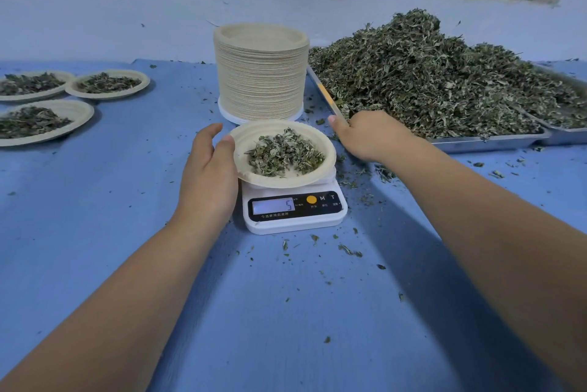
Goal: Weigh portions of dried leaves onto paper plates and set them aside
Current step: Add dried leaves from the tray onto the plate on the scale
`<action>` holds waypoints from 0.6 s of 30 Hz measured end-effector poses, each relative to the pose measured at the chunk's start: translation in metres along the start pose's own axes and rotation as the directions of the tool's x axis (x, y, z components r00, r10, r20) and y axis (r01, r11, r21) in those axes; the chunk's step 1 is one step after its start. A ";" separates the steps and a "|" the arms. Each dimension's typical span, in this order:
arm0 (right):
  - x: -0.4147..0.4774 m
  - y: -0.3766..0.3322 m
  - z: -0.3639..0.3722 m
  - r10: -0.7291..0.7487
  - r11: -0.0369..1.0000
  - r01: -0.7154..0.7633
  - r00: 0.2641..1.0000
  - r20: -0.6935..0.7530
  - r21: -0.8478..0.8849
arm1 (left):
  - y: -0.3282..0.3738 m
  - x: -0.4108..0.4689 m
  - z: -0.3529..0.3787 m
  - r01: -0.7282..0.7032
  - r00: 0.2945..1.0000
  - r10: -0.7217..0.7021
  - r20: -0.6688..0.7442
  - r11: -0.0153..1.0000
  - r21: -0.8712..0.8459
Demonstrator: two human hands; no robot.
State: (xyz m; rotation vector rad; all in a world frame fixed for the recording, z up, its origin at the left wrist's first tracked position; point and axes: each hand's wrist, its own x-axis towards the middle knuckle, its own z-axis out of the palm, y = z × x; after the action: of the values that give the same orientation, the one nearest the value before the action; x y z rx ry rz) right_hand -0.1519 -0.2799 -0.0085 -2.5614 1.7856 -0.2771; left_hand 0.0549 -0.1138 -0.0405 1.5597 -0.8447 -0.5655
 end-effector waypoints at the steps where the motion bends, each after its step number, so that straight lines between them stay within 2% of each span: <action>1: -0.002 0.001 0.001 0.004 1.000 -0.004 0.999 -0.054 0.010 | 0.000 0.000 0.000 0.000 1.000 0.000 -0.003 1.000 0.000; 5: -0.007 0.007 0.006 0.021 0.993 0.011 0.961 -0.276 0.116 | 0.000 0.001 0.001 -0.004 1.000 0.004 -0.009 1.000 -0.008; 7: -0.005 0.009 0.005 0.028 0.981 0.039 0.940 -0.339 0.189 | 0.000 0.001 0.002 -0.007 1.000 0.007 -0.007 1.000 -0.005; 15: 0.006 -0.004 -0.014 0.057 0.939 0.090 0.911 -0.409 0.332 | -0.001 0.000 0.001 0.002 1.000 -0.002 0.004 1.000 -0.002; 18: 0.008 -0.027 -0.028 -0.006 0.891 0.182 0.921 -0.391 0.417 | -0.001 0.000 0.001 -0.005 1.000 0.005 0.004 1.000 0.003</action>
State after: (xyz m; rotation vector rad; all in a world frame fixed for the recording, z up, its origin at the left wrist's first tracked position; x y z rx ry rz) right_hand -0.1283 -0.2758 0.0231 -2.3655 1.4485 -1.1169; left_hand 0.0537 -0.1143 -0.0413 1.5590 -0.8529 -0.5641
